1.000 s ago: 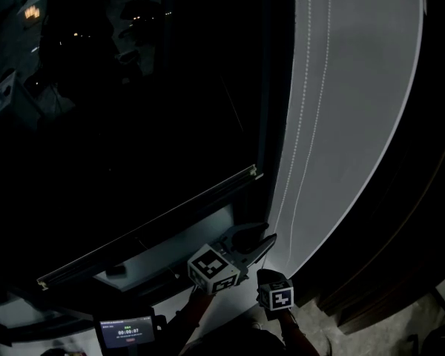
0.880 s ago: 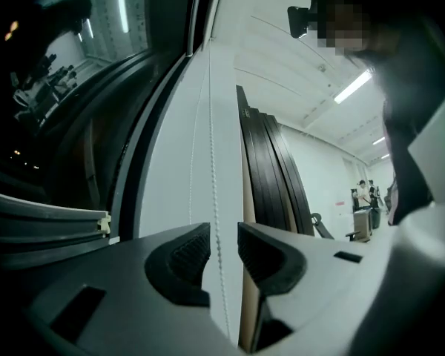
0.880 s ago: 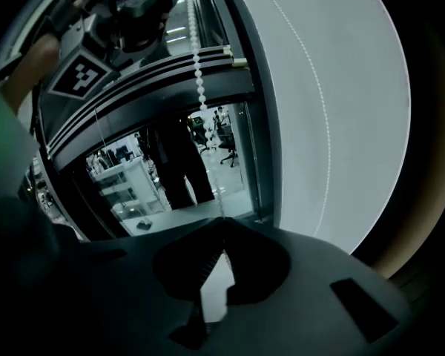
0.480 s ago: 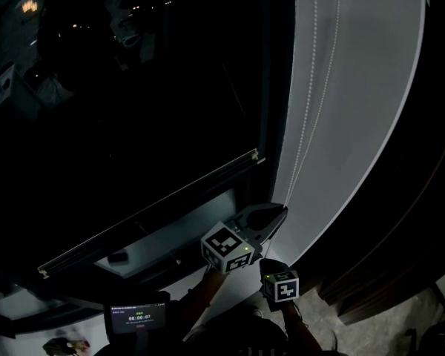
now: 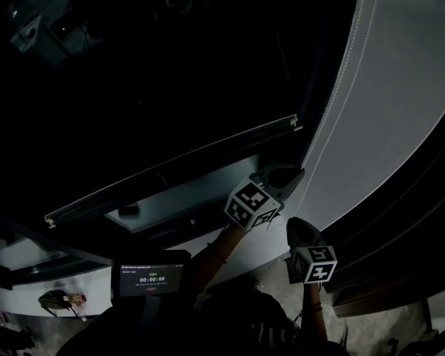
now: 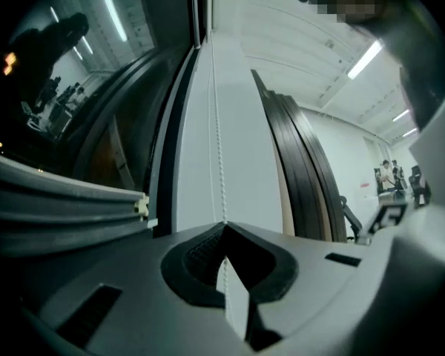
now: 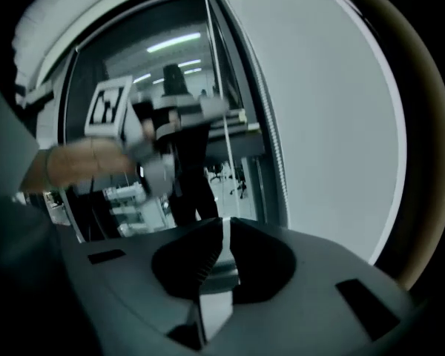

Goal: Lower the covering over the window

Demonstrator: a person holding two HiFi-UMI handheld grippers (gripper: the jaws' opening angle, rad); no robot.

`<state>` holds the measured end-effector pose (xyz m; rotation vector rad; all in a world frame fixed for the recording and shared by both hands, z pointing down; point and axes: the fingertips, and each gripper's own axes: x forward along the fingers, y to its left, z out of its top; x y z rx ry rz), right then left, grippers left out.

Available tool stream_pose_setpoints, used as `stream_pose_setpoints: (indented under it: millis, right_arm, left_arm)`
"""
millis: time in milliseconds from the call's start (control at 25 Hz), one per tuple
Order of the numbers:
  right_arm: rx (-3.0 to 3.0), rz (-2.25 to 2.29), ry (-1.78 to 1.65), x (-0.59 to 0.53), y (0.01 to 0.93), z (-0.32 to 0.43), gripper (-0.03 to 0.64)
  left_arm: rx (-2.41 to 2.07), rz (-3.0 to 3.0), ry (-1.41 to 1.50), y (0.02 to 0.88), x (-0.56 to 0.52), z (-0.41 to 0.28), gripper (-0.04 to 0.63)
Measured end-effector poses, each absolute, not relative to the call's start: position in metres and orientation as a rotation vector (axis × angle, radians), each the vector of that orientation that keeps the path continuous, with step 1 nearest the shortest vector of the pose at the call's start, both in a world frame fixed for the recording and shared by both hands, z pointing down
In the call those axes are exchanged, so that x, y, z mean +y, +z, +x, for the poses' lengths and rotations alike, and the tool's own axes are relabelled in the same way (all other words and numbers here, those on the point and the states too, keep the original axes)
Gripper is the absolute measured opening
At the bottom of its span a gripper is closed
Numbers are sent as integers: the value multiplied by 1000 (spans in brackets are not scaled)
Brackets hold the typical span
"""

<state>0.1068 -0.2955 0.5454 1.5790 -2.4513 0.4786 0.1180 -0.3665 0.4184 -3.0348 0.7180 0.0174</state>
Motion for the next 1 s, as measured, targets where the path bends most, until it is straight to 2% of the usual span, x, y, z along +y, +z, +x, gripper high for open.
stream_pose_setpoints:
  millis: [120, 280, 400, 760, 1000]
  right_arm:
    - [-2556, 1618, 355, -304, 484, 115, 23]
    - [-2666, 1580, 133, -315, 408, 112, 91]
    - [-2697, 1549, 35, -327, 376, 104, 111]
    - [-2611, 1587, -123, -351, 353, 99, 123]
    - [-2868, 1465, -101, -349, 307, 72, 123]
  left_arm:
    - [734, -3111, -215, 479, -363, 115, 2]
    - [749, -3240, -540, 575, -343, 105, 2]
    - [778, -3298, -670, 623, -325, 93, 2]
    - [773, -3329, -698, 643, -316, 85, 2]
    - [750, -3342, -680, 645, -313, 89, 2]
